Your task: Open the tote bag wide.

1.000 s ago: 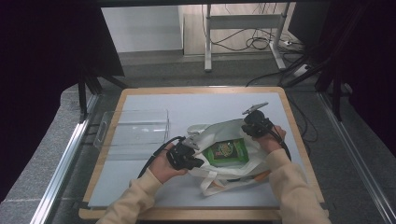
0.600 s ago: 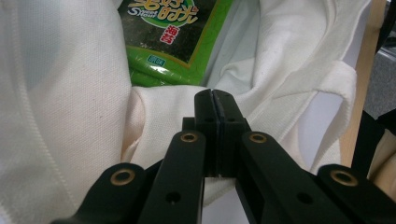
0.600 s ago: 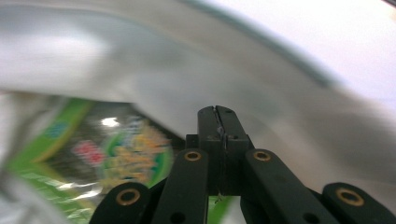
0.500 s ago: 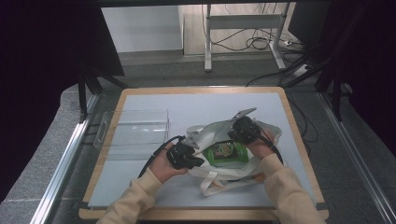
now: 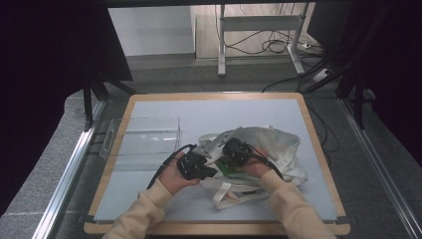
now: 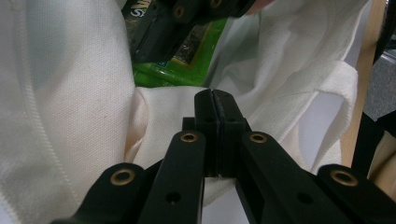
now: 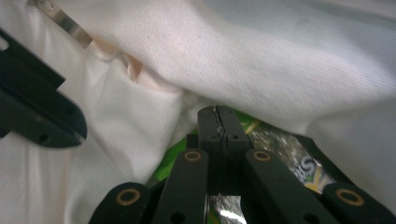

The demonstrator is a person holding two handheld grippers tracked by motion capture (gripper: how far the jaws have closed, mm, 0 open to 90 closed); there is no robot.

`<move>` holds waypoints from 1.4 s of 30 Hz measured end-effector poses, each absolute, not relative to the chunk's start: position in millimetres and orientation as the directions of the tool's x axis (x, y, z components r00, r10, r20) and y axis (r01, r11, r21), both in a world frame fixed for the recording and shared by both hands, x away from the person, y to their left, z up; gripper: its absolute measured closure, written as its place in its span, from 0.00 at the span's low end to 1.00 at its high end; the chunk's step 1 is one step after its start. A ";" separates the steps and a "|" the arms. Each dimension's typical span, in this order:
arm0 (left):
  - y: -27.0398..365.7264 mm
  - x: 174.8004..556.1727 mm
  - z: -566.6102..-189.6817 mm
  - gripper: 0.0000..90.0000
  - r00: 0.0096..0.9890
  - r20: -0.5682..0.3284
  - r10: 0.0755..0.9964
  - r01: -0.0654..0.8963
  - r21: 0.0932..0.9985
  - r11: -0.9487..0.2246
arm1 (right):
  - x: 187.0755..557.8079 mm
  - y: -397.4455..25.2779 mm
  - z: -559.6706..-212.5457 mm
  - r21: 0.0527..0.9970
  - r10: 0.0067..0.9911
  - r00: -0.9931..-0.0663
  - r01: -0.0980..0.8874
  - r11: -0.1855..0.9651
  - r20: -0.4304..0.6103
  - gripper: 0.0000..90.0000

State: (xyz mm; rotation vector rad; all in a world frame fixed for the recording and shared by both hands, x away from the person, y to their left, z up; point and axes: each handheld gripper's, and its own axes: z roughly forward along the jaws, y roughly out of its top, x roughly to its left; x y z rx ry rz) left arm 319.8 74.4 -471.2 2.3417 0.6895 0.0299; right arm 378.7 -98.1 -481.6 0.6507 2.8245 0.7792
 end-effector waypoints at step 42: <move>71.2 321.5 -476.9 1.00 0.856 -0.173 0.486 0.479 0.615 -0.626 | 421.4 -100.0 -474.5 0.565 0.569 -0.818 0.435 0.701 -0.077 0.99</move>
